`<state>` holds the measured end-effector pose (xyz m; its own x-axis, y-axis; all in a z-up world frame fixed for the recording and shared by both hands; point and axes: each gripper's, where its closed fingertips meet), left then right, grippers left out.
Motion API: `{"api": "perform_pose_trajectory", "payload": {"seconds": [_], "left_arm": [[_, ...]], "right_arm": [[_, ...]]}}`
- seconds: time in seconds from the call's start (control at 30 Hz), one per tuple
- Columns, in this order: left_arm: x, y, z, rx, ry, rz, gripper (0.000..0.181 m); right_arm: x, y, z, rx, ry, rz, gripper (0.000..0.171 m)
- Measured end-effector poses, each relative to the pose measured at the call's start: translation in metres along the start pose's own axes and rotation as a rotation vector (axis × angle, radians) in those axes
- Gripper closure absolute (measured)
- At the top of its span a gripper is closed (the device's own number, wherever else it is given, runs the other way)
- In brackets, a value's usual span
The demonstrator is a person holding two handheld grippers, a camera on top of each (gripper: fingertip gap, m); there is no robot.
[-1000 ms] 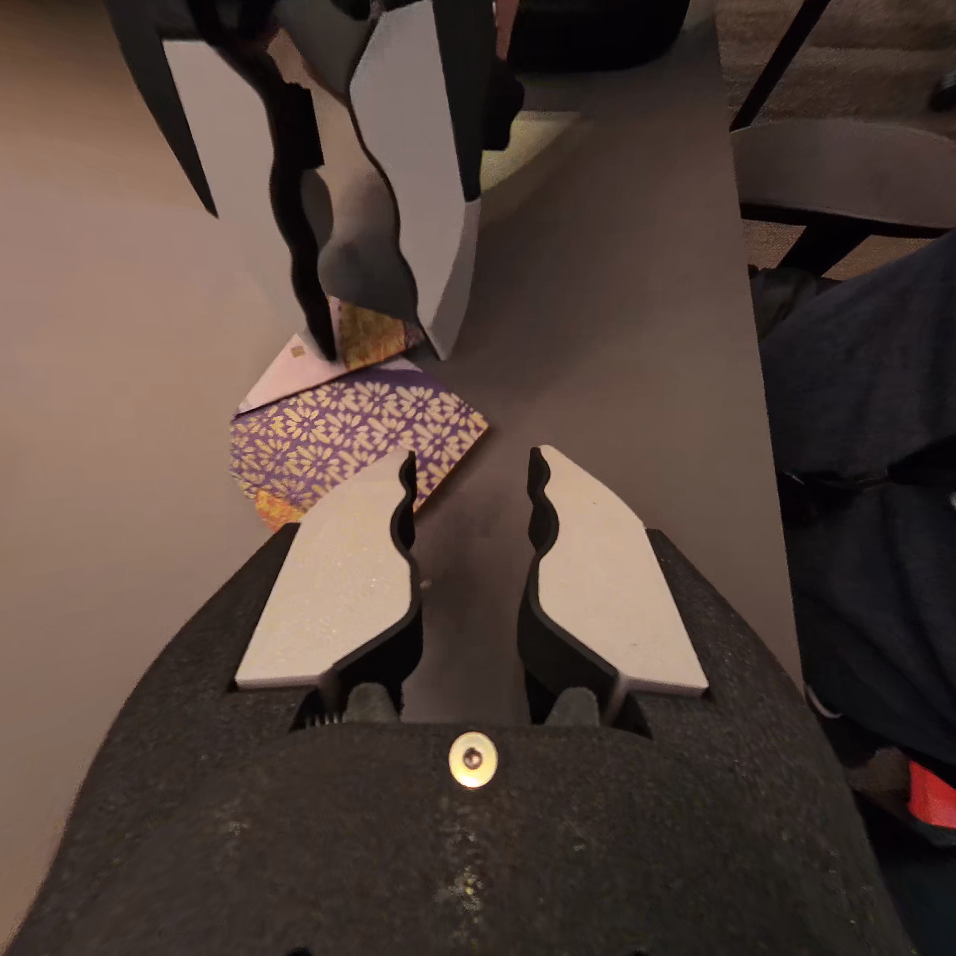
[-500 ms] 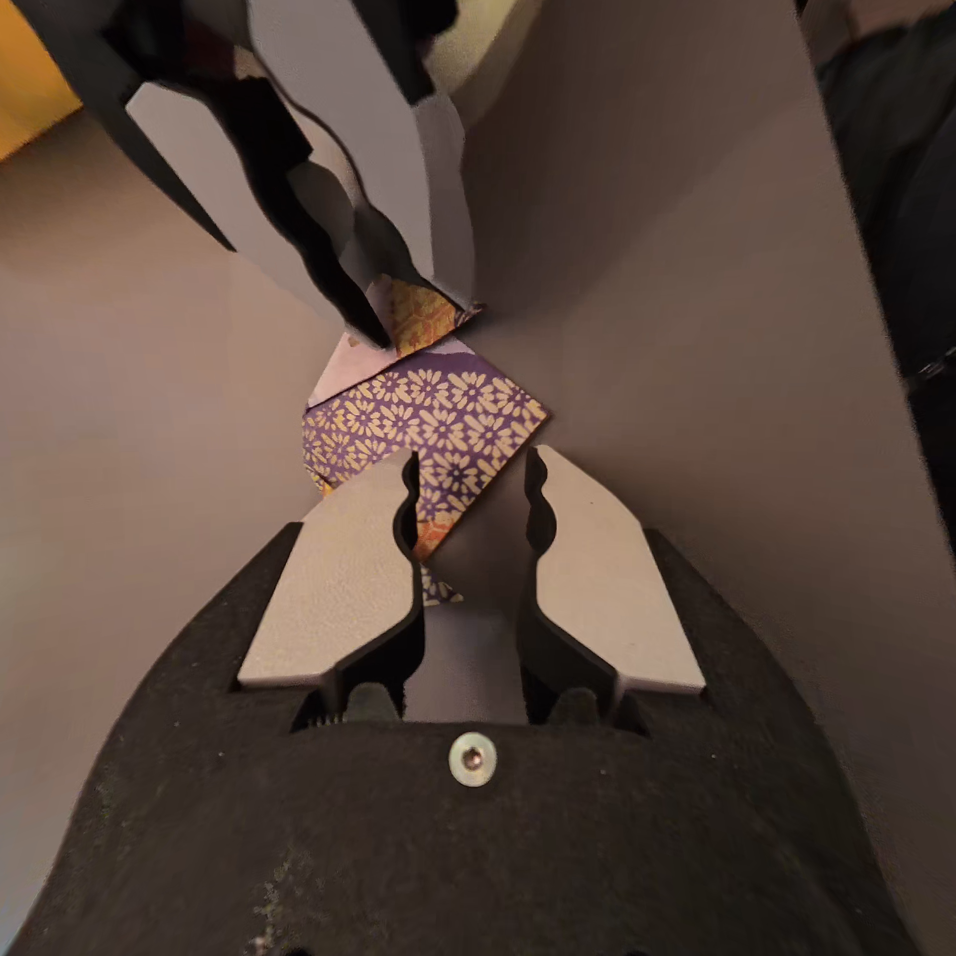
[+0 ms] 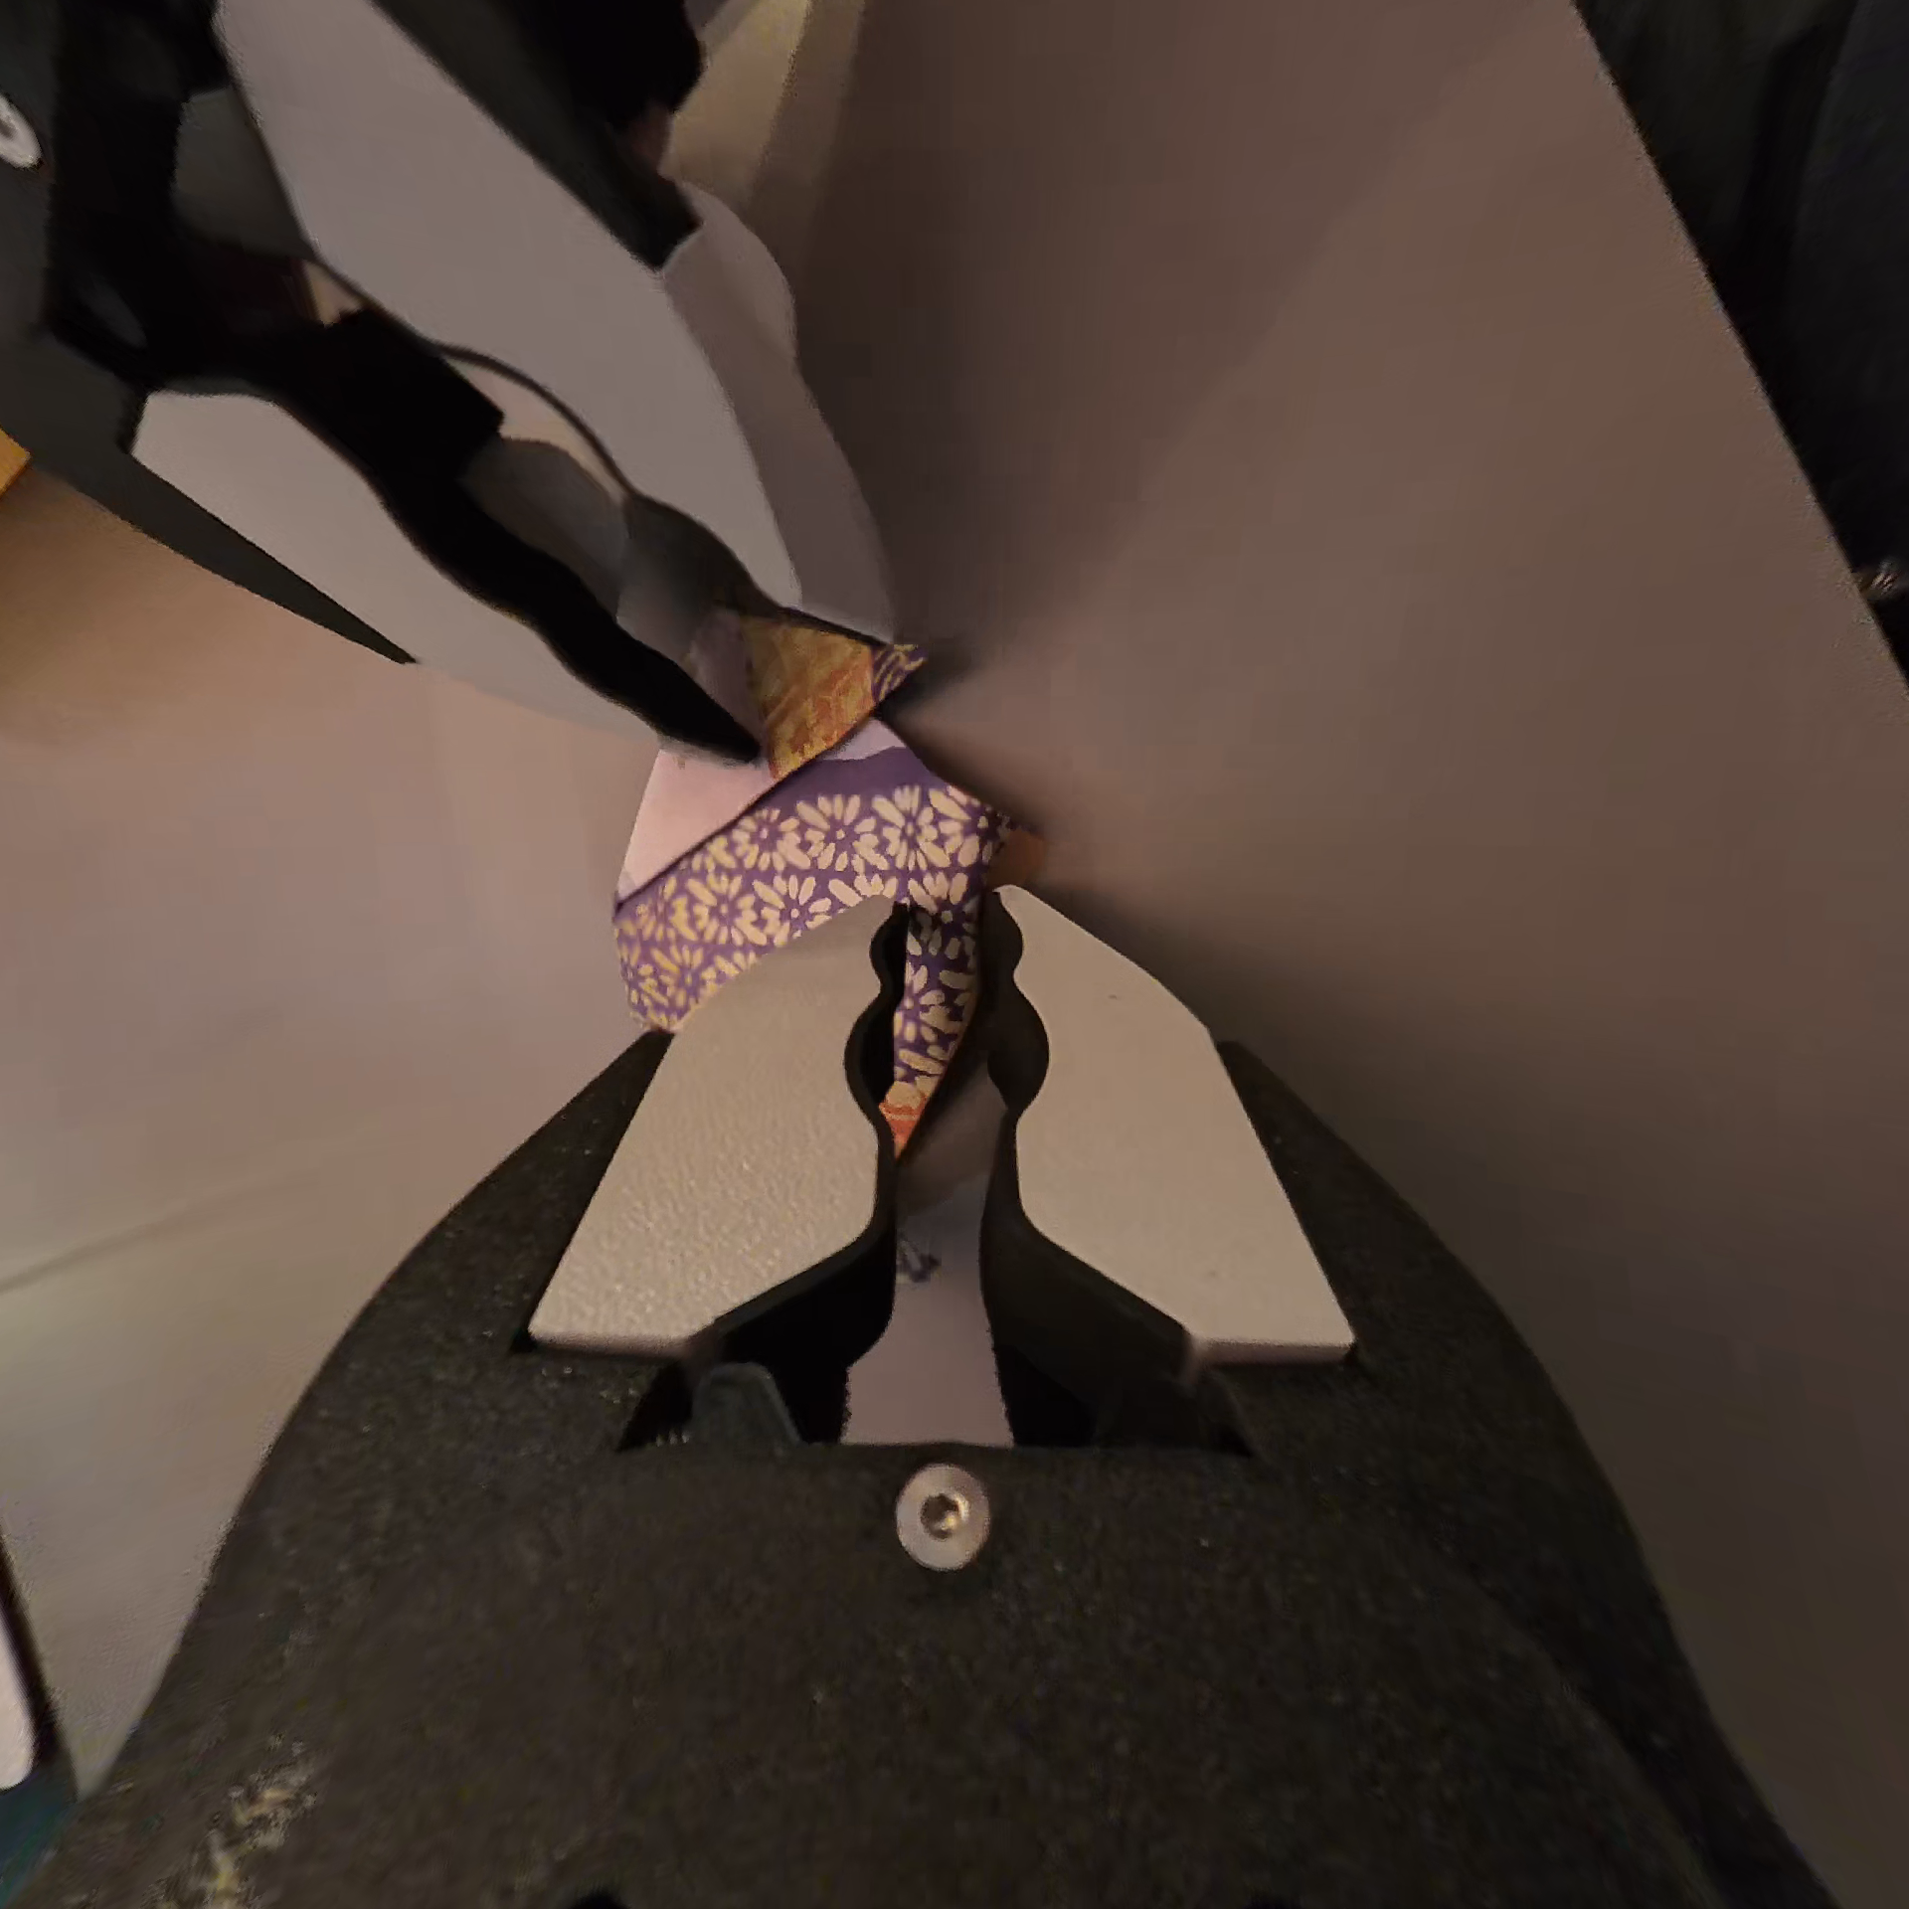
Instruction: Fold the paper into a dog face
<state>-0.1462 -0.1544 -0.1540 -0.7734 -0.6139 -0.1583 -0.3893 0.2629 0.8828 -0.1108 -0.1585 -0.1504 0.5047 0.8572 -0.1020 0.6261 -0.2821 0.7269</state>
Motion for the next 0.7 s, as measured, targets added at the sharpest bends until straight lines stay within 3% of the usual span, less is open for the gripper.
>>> {"api": "perform_pose_trajectory", "payload": {"seconds": [0.1, 0.3, 0.53, 0.7], "left_arm": [[0.000, 0.000, -0.002, 0.057, 0.061, 0.041, 0.169], [-0.004, 0.003, -0.006, 0.195, 0.170, 0.121, 0.171], [-0.003, 0.012, -0.006, 0.299, 0.257, 0.189, 0.167], [0.004, 0.011, 0.002, 0.240, 0.255, 0.167, 0.149]], "right_arm": [[-0.003, -0.001, -0.011, 0.080, 0.122, 0.101, 0.129], [-0.004, -0.014, -0.016, 0.078, 0.387, 0.291, 0.129], [-0.008, -0.013, -0.024, 0.133, 0.427, 0.323, 0.159], [-0.007, -0.014, -0.023, 0.164, 0.315, 0.283, 0.161]]}}
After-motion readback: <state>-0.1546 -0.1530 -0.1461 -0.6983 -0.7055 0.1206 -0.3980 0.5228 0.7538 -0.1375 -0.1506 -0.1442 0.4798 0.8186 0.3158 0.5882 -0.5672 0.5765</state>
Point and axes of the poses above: each gripper's, where its closed fingertips meet, y back along the fingers, z out of its underside, x = y × z across the jaws, and after that the axes turned 12 degrees about z, right-handed
